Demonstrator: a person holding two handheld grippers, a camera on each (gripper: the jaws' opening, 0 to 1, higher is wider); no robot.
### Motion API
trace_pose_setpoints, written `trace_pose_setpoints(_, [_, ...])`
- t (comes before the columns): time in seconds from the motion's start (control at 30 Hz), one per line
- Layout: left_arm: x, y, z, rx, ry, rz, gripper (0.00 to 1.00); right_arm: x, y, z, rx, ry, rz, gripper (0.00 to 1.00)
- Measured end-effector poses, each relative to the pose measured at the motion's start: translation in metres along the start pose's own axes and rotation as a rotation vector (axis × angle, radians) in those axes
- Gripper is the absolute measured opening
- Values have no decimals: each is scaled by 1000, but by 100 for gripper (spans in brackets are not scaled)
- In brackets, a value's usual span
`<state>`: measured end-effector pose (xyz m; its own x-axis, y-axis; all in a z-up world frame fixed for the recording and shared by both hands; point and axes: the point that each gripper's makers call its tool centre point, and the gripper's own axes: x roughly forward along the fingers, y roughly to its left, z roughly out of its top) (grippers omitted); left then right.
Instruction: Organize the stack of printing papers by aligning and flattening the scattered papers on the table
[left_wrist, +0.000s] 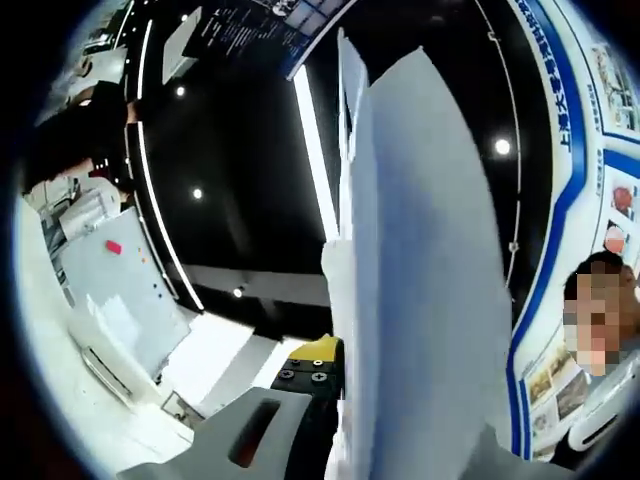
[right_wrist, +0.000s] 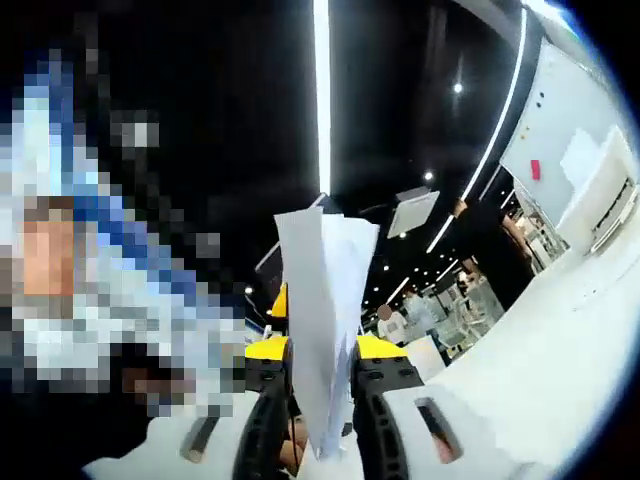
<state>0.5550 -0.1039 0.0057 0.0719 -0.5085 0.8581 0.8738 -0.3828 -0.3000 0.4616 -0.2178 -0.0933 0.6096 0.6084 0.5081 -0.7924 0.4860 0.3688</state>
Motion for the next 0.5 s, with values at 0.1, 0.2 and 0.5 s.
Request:
trace_pose_setpoints(0.1, [-3, 2, -2, -3, -5, 13, 6, -3, -1, 1, 3, 5, 1, 2])
trace_pose_setpoints(0.2, [-5, 4, -6, 0, -3, 26, 6, -5, 0, 4, 21, 7, 6, 0])
trace_pose_setpoints(0.5, [-17, 4, -20, 86, 155, 56, 17, -31, -28, 31, 31, 91, -74, 0])
